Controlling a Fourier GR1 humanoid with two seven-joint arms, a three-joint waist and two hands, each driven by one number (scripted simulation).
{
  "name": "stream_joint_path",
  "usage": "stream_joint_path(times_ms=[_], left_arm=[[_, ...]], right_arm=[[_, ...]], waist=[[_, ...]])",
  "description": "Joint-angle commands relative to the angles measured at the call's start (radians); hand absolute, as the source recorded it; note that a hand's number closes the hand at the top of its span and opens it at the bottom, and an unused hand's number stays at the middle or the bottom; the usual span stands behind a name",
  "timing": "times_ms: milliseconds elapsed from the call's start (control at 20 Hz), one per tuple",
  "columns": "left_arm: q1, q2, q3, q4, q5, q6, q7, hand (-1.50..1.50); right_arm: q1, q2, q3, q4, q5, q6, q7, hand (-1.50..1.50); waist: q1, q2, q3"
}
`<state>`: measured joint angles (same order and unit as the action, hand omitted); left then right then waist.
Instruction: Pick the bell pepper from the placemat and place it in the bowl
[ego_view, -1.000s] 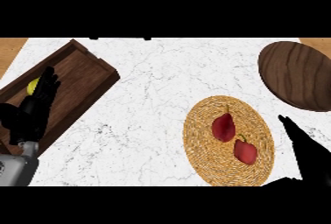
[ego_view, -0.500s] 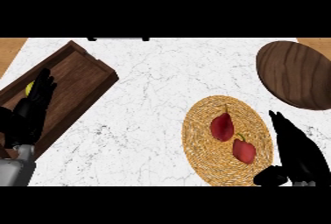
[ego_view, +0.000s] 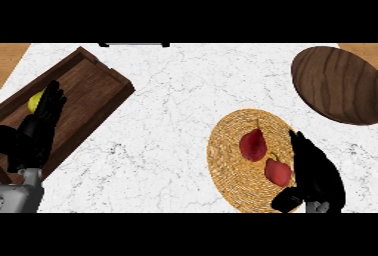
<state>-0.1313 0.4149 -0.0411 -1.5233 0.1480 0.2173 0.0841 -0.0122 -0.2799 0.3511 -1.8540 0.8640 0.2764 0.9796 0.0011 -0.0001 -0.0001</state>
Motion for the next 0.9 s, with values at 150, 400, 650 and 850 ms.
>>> stream_joint_path(times_ms=[150,400,650,850], left_arm=[[-0.039,-0.044,0.040,0.060,-0.044,-0.033,-0.024,0.00],[0.014,-0.063,0.070,-0.024,-0.066,-0.071,0.015,0.00],[-0.009,-0.084,0.089,-0.090,-0.088,-0.074,0.095,0.00],[-0.084,-0.058,0.167,0.098,-0.040,-0.146,0.000,0.00]], right_arm=[[0.026,0.078,0.011,0.145,0.090,-0.081,-0.041,-1.50],[-0.023,0.095,-0.051,0.172,0.093,-0.025,-0.060,-1.50],[0.015,0.096,-0.080,0.202,0.117,-0.064,-0.108,-1.50],[-0.058,0.138,-0.115,0.240,0.048,0.005,-0.100,1.50]], waist=[[-0.003,0.001,0.000],[0.001,0.000,0.000],[-0.001,-0.001,0.000],[-0.003,0.001,0.000]])
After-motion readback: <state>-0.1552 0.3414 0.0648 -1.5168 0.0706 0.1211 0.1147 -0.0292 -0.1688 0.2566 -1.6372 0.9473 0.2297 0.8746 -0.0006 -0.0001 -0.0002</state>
